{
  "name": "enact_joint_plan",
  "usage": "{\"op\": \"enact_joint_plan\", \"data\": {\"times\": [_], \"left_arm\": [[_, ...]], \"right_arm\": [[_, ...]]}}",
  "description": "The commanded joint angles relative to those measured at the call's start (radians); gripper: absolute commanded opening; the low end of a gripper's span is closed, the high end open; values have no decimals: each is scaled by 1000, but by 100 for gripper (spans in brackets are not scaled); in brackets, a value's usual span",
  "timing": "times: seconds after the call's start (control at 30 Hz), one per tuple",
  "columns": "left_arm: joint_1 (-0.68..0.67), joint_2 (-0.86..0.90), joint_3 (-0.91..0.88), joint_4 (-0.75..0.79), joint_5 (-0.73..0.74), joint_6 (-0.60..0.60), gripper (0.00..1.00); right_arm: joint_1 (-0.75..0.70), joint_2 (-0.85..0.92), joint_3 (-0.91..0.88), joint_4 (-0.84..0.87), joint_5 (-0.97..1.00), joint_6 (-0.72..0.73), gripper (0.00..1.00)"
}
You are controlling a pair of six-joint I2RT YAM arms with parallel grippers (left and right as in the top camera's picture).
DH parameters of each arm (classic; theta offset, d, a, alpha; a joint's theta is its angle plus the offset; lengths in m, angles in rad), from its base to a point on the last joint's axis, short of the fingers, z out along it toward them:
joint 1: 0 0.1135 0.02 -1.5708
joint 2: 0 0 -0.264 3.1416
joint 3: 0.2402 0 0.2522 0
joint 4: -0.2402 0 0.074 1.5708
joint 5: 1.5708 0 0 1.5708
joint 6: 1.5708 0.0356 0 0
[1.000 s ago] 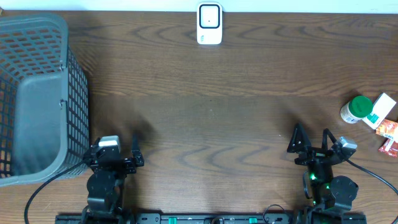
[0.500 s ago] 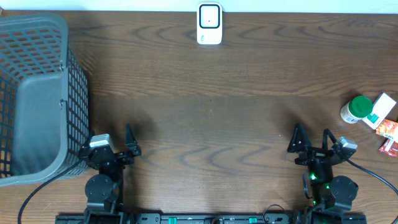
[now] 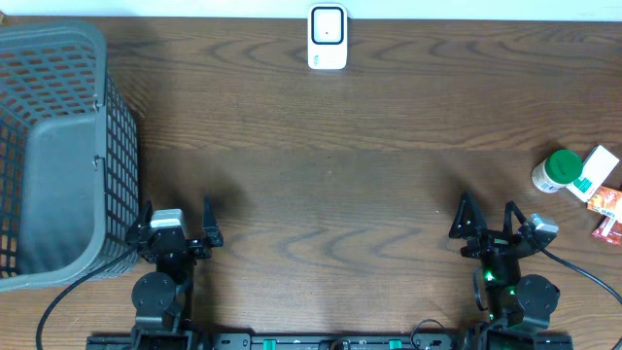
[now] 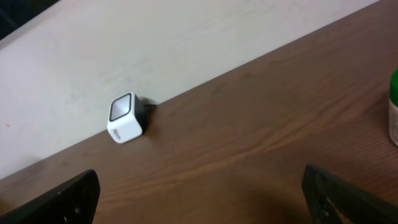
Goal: Scan the item barcode
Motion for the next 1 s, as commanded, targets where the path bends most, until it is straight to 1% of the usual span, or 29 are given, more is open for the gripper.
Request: {"op": "enact_joint_plan", "data": {"times": [0.0, 0.27, 0.37, 0.57, 0.7, 0.77, 0.87, 0.97], "left_arm": [[4, -5, -33, -16, 18, 14, 98], [4, -5, -33, -15, 18, 14, 98], [4, -5, -33, -16, 18, 14, 98], [4, -5, -33, -16, 18, 14, 98], [4, -5, -33, -16, 18, 14, 98], [4, -5, -33, -16, 18, 14, 98], [4, -5, -33, -16, 18, 14, 98], [4, -5, -33, -15, 18, 14, 98]], "right_arm": [[7, 0, -1, -4, 5, -15, 99], [7, 0, -1, -4, 5, -15, 99], [8, -28, -1, -4, 4, -15, 99], [44, -28, -1, -4, 10, -19, 99], [77, -29, -2, -15, 134, -47, 99], [110, -29, -2, -21, 194, -115, 99], [159, -29, -2, -23, 188, -271, 99], [169, -29, -2, -22, 175, -287, 99]]}}
